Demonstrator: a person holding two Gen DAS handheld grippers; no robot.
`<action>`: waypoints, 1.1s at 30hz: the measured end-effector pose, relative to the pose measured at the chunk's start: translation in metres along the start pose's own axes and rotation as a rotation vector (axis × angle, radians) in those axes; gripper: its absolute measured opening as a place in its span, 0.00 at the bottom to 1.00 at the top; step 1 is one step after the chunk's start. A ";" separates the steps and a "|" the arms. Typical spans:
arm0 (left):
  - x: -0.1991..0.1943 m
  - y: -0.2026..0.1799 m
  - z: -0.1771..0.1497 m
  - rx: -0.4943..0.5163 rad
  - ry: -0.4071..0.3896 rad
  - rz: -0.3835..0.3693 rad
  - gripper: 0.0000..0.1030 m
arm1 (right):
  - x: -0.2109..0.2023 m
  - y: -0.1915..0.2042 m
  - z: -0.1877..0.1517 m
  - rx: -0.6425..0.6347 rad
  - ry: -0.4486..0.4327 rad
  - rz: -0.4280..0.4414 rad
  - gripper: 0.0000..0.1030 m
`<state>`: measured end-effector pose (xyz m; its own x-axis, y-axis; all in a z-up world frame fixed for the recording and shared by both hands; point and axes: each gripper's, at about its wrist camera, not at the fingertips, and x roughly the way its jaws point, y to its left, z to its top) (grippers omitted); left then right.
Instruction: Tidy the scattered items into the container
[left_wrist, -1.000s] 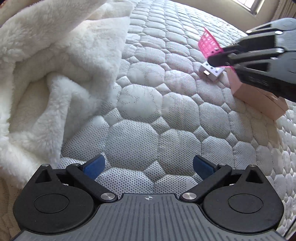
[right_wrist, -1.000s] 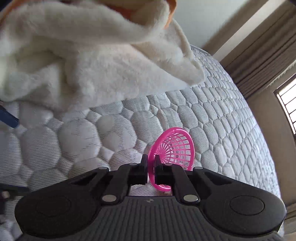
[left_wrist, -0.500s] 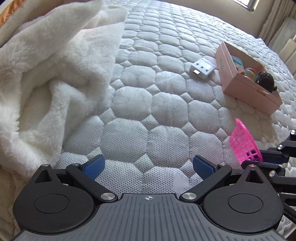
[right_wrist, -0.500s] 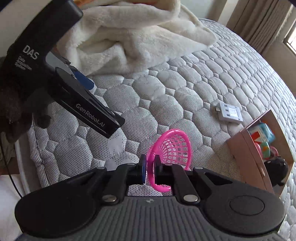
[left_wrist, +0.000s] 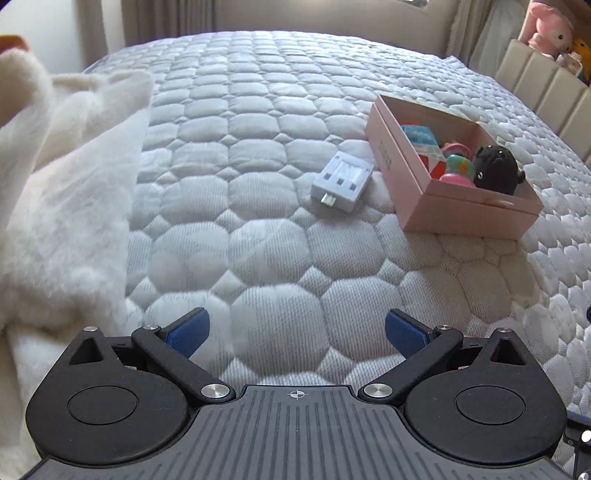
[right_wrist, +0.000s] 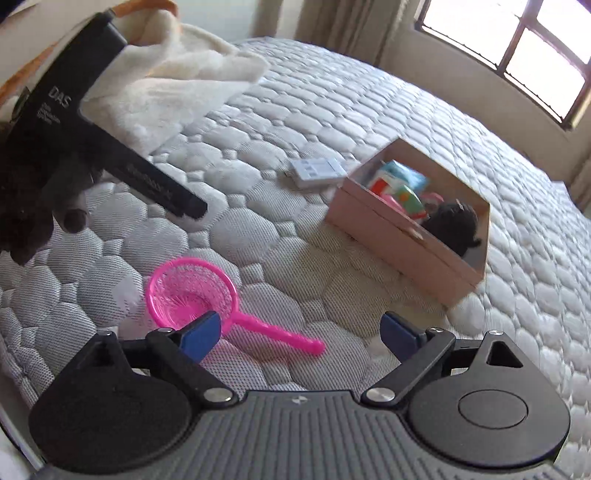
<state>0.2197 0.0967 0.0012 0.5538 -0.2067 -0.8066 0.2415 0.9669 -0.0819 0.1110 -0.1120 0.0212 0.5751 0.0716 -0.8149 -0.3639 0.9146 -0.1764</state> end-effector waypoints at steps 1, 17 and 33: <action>0.006 -0.003 0.007 0.015 -0.019 -0.002 1.00 | 0.007 -0.003 -0.002 0.037 0.014 -0.016 0.91; 0.111 -0.069 0.071 0.361 -0.105 0.048 0.80 | 0.037 -0.031 -0.029 0.116 0.047 -0.063 0.91; 0.102 -0.034 0.074 0.250 -0.047 0.019 0.52 | 0.042 -0.039 -0.011 0.115 0.010 -0.036 0.91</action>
<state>0.3271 0.0314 -0.0348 0.5953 -0.2008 -0.7780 0.4166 0.9051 0.0852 0.1413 -0.1490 -0.0121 0.5787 0.0346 -0.8148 -0.2566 0.9561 -0.1417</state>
